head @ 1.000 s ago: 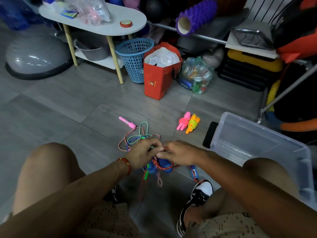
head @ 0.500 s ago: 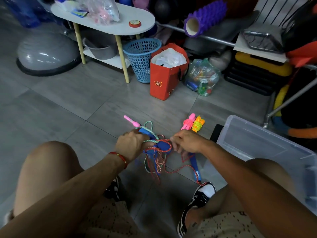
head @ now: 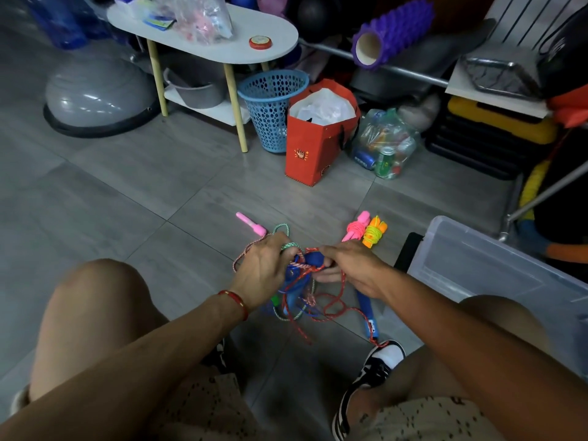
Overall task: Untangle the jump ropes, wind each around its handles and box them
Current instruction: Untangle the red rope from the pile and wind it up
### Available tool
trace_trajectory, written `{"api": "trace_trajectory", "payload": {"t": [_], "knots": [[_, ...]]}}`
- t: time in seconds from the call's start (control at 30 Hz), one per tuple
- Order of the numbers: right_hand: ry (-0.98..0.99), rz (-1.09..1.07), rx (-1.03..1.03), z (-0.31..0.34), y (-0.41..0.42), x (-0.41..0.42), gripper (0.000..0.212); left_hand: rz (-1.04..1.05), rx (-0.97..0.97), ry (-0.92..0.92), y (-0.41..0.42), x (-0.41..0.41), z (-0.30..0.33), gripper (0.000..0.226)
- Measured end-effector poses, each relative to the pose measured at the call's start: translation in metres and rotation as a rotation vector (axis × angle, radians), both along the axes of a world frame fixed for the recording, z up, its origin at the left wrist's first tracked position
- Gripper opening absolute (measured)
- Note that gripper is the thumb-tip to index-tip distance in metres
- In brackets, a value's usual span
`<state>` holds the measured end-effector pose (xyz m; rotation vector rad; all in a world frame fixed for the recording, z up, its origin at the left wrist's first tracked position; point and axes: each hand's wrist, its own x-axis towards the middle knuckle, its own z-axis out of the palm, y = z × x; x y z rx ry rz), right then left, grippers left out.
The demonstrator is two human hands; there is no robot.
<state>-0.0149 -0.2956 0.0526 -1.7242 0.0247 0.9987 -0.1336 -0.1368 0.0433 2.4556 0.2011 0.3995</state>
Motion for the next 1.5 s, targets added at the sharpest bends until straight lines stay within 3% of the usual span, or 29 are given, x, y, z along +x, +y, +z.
{"api": "trace_trajectory", "payload": {"t": [0.1, 0.27, 0.37, 0.43, 0.5, 0.57, 0.67, 0.73, 0.87, 1.03, 1.13, 1.2, 1.27, 1.33, 1.4, 1.5], "knots": [[-0.156, -0.068, -0.012, 0.001, -0.005, 0.011, 0.027, 0.107, -0.293, 0.121, 0.004, 0.0, 0.013, 0.029], [-0.526, 0.015, -0.003, 0.009, -0.007, 0.01, 0.03, 0.239, -0.449, 0.485, 0.019, 0.004, 0.015, 0.042], [-0.501, 0.061, 0.138, 0.016, -0.008, 0.003, 0.028, 0.278, -0.616, 0.63, 0.021, 0.001, -0.005, 0.021], [-0.436, 0.134, 0.209, 0.023, -0.011, 0.001, 0.025, 0.279, -0.661, 0.592, 0.024, -0.001, -0.017, 0.059], [-0.367, 0.195, 0.251, 0.027, -0.015, -0.001, 0.023, 0.159, -0.482, 0.532, 0.031, 0.0, -0.023, 0.088], [-0.288, 0.214, 0.296, 0.027, -0.018, -0.003, 0.024, -0.063, -0.397, 0.496, 0.031, 0.001, -0.023, 0.076], [-0.209, 0.205, 0.337, 0.028, -0.02, -0.001, 0.027, -0.225, -0.565, 0.53, 0.018, -0.002, -0.024, 0.035], [-0.22, 0.192, 0.32, 0.029, -0.02, 0.003, 0.03, -0.11, -0.628, 0.425, 0.011, -0.001, -0.031, 0.027], [-0.449, 0.195, 0.128, 0.031, -0.023, 0.01, 0.04, 0.416, -1.041, 0.305, 0.026, 0.009, -0.029, 0.027], [-0.645, 0.386, 0.016, 0.032, -0.025, 0.013, 0.041, 0.702, -1.259, 0.361, 0.05, 0.01, -0.024, 0.023], [-0.842, 0.458, -0.039, 0.04, -0.019, 0.011, 0.042, 0.642, -1.135, 0.503, 0.037, 0.004, -0.027, 0.034], [-0.837, 0.413, 0.018, 0.05, -0.015, 0.009, 0.039, 0.485, -0.97, 0.504, 0.022, 0.002, -0.029, 0.052], [-0.714, 0.375, 0.124, 0.058, -0.013, 0.007, 0.04, 0.2, -0.867, 0.448, 0.004, 0.004, -0.022, 0.061], [-0.542, 0.353, 0.269, 0.066, -0.013, 0.004, 0.039, -0.097, -0.691, 0.457, -0.012, 0.006, -0.019, 0.057], [-0.328, 0.308, 0.49, 0.075, -0.01, -0.003, 0.034, -0.15, -0.571, 0.459, -0.021, 0.004, -0.02, 0.053], [-0.025, 0.101, 0.752, 0.091, -0.012, -0.001, 0.035, -0.048, -0.484, 0.467, -0.021, 0.003, -0.029, 0.022]]}}
